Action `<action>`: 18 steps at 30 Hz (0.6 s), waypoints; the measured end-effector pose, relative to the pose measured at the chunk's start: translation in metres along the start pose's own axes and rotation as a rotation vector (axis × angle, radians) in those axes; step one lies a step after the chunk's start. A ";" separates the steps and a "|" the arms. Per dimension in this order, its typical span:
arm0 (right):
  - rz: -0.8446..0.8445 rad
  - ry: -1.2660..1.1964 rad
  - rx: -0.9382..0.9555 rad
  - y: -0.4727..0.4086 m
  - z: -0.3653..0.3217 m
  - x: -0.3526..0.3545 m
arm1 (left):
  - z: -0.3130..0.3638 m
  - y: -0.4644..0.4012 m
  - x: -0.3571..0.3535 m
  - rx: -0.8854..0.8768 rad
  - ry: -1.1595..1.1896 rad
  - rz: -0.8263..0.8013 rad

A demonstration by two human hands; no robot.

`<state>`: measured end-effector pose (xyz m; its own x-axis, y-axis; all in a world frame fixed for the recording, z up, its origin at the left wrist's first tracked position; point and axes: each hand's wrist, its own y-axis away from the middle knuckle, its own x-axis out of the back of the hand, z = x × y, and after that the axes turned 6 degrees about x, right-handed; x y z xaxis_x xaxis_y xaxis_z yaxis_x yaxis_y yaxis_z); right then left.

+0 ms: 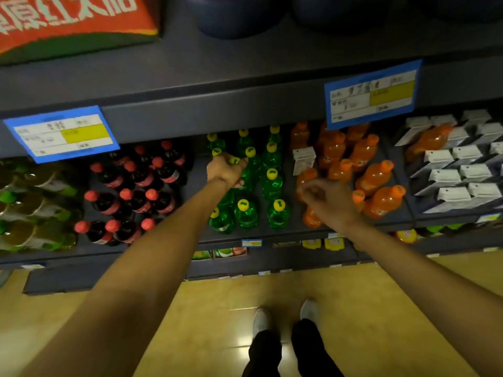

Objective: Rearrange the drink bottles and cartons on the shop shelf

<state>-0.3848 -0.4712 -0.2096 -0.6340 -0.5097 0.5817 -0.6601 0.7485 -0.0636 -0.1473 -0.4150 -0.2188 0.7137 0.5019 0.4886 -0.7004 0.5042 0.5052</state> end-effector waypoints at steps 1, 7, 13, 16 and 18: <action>-0.006 0.001 -0.006 0.000 0.005 0.001 | -0.004 -0.004 -0.004 0.028 0.002 -0.016; -0.032 0.013 -0.027 -0.002 0.026 0.008 | -0.019 -0.027 -0.025 0.089 -0.038 -0.057; -0.029 0.028 -0.021 -0.001 0.036 0.015 | -0.026 -0.035 -0.040 0.086 -0.208 -0.019; -0.021 0.031 -0.032 0.001 0.040 0.015 | -0.029 -0.037 -0.043 0.111 -0.193 -0.024; -0.010 0.031 -0.047 0.002 0.040 0.013 | -0.029 -0.040 -0.043 0.111 -0.202 -0.028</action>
<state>-0.4108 -0.4932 -0.2346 -0.6142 -0.5041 0.6071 -0.6462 0.7629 -0.0202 -0.1503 -0.4364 -0.2812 0.7277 0.3323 0.6000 -0.6831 0.4303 0.5901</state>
